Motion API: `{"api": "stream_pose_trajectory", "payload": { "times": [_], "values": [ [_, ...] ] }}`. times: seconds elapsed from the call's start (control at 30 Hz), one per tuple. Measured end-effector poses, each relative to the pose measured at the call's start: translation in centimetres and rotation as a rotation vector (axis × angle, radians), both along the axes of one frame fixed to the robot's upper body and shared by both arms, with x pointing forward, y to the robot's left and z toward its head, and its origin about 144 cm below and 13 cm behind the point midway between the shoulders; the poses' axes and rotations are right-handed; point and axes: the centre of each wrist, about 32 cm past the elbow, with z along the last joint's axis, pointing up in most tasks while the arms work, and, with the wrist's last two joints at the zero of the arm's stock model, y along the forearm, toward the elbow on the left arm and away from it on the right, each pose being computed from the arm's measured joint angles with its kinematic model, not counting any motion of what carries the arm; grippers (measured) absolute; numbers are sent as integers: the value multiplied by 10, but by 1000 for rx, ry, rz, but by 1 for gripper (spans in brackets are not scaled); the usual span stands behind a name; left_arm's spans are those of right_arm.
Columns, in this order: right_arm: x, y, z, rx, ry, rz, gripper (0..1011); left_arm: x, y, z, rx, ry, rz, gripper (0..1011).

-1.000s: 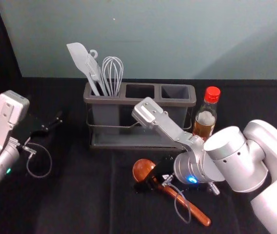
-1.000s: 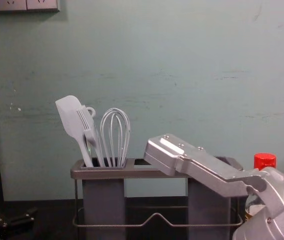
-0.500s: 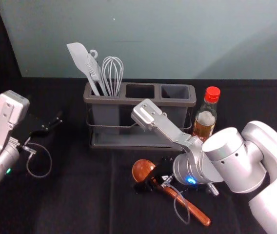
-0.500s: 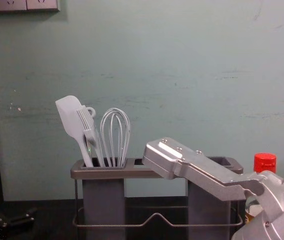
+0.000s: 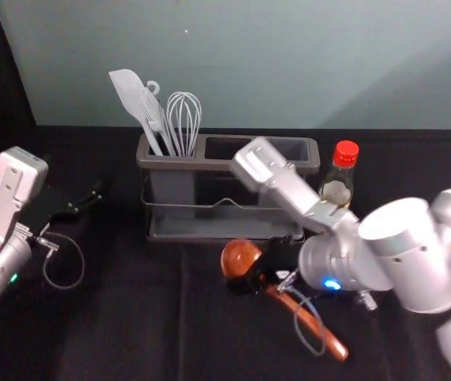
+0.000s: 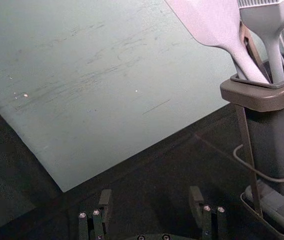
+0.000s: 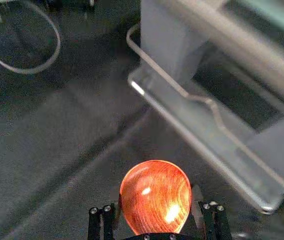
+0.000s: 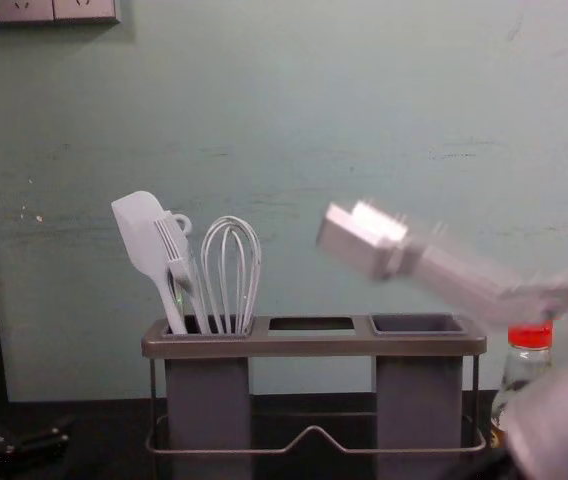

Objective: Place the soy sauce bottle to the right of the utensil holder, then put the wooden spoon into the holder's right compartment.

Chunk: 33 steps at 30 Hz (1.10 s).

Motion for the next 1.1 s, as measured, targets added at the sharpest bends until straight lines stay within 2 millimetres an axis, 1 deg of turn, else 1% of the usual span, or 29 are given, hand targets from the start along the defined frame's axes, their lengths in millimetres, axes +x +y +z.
{"api": "stream_pose_trajectory", "payload": {
  "times": [0.03, 0.1, 0.13, 0.2, 0.23, 0.4, 0.47, 0.6, 0.63, 0.67, 0.8, 0.9, 1.0, 1.1],
  "values": [
    [-6, -5, 8, 16, -27, -4, 837, 0, 0, 0, 0, 0, 0, 1000],
    [-11, -12, 15, 37, -59, -9, 837, 0, 0, 0, 0, 0, 0, 1000],
    [-17, -19, 22, 66, -95, -15, 836, 0, 0, 0, 0, 0, 0, 1000],
    [-23, -26, 27, 97, -134, -22, 836, 0, 0, 0, 0, 0, 0, 1000],
    [-29, -33, 31, 127, -178, -31, 836, 0, 0, 0, 0, 0, 0, 1000],
    [-44, -52, 39, 230, -301, -67, 837, 0, 0, 0, 0, 0, 0, 1000],
    [-51, -61, 39, 286, -360, -82, 836, 0, 0, 0, 0, 0, 0, 1000],
    [-59, -67, 39, 341, -441, -103, 836, 0, 0, 0, 0, 0, 0, 1000],
    [-65, -70, 38, 374, -505, -112, 837, 0, 0, 0, 0, 0, 0, 1000],
    [-65, -70, 38, 374, -505, -112, 836, 0, 0, 0, 0, 0, 0, 1000],
    [-77, -75, 33, 436, -634, -121, 837, 0, 0, 0, 0, 0, 0, 1000],
    [-81, -77, 29, 465, -701, -120, 836, 0, 0, 0, 0, 0, 0, 1000],
    [-86, -79, 23, 504, -804, -113, 837, 0, 0, 0, 0, 0, 0, 1000],
    [-89, -80, 19, 524, -862, -111, 836, 0, 0, 0, 0, 0, 0, 1000]
  ]
}}
